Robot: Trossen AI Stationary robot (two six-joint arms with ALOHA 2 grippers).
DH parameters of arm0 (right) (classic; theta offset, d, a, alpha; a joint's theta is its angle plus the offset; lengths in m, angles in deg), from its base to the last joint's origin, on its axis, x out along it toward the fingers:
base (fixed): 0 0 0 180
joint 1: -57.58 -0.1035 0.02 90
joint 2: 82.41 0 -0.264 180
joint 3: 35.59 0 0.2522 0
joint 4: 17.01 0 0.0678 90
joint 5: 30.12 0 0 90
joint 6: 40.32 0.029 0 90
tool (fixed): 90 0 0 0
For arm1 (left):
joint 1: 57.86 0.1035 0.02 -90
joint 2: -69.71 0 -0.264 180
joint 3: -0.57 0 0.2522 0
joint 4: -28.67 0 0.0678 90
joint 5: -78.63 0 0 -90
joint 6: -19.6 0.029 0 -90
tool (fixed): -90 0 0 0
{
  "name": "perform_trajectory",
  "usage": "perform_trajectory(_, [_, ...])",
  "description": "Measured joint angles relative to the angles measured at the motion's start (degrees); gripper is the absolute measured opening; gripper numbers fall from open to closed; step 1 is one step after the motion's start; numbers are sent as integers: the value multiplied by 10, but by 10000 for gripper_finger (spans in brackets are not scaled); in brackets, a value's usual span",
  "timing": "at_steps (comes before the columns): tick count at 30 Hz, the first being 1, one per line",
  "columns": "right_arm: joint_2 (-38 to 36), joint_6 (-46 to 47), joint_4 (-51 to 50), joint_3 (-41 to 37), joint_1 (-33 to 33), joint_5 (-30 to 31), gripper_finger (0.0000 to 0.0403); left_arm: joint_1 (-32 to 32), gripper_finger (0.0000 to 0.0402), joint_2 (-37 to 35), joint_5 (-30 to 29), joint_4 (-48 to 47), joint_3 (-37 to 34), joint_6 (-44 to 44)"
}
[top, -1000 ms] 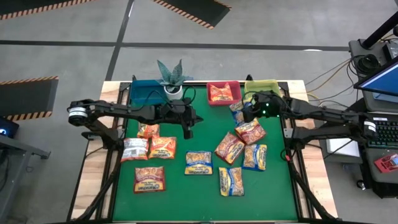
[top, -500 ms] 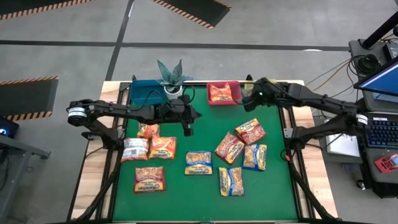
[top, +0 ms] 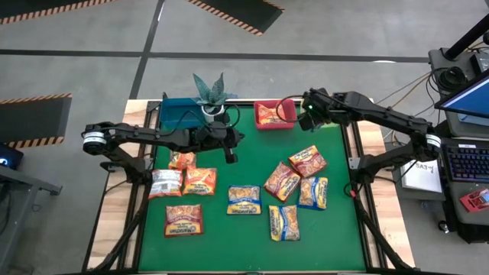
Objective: Sort Maruchan noodles
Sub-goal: Put the blue noodle pack into the yellow bin
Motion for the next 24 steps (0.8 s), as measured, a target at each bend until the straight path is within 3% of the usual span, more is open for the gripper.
perform_trajectory(5, [20, -22, 2, -1, 48, 1, 63, 0, 0, 0, -36, -25, 0, 0])
perform_trajectory(15, [96, -73, 54, -1, 140, 14, 63, 0, 0, 0, -37, -28, 0, 0])
perform_trajectory(24, [186, -107, 108, -1, 164, -6, 63, 0, 0, 0, -37, -31, 0, -3])
